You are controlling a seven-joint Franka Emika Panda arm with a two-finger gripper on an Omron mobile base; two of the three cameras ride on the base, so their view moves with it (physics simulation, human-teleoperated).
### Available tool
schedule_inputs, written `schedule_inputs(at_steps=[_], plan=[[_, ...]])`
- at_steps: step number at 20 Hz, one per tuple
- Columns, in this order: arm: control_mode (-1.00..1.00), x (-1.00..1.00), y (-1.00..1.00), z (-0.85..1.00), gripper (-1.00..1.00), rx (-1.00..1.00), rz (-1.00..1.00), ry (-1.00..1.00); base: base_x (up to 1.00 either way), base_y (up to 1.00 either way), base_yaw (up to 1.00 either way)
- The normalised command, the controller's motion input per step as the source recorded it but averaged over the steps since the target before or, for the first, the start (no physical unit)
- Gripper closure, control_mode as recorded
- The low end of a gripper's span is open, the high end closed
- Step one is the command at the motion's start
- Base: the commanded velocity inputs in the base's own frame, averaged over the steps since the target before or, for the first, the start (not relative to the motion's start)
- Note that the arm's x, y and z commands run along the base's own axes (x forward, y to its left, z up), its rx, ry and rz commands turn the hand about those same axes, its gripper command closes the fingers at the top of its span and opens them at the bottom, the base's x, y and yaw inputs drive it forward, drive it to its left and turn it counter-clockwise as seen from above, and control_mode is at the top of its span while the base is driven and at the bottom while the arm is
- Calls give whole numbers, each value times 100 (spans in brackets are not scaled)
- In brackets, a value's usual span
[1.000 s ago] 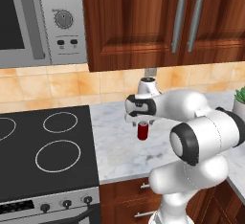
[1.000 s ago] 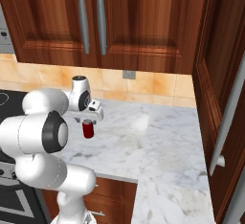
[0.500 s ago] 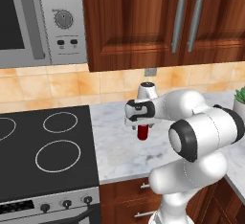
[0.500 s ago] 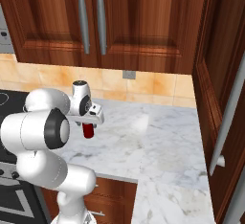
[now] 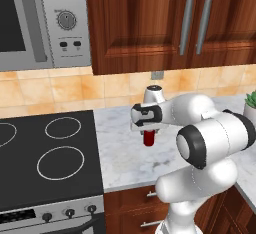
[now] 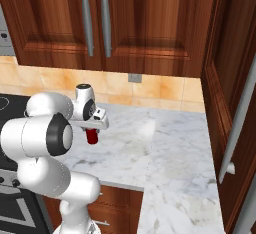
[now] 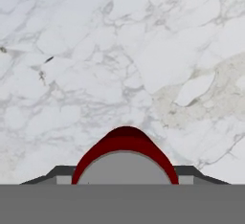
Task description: Four empty soda cans are scattered around the kitchen. Gather all the cans and cluster them next to the stove for recycling.
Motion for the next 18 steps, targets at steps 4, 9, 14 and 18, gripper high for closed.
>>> schedule_inputs(at_steps=[4,9,14,18], plan=[[-100,-25,-13,0,100,0,-2,-1,0,0,0],[-100,-95,-24,17,100,0,-3,-6,0,0,0],[-100,-93,-25,41,100,0,-1,-1,0,0,0],[-100,-38,-33,88,100,0,0,1,0,0,0]])
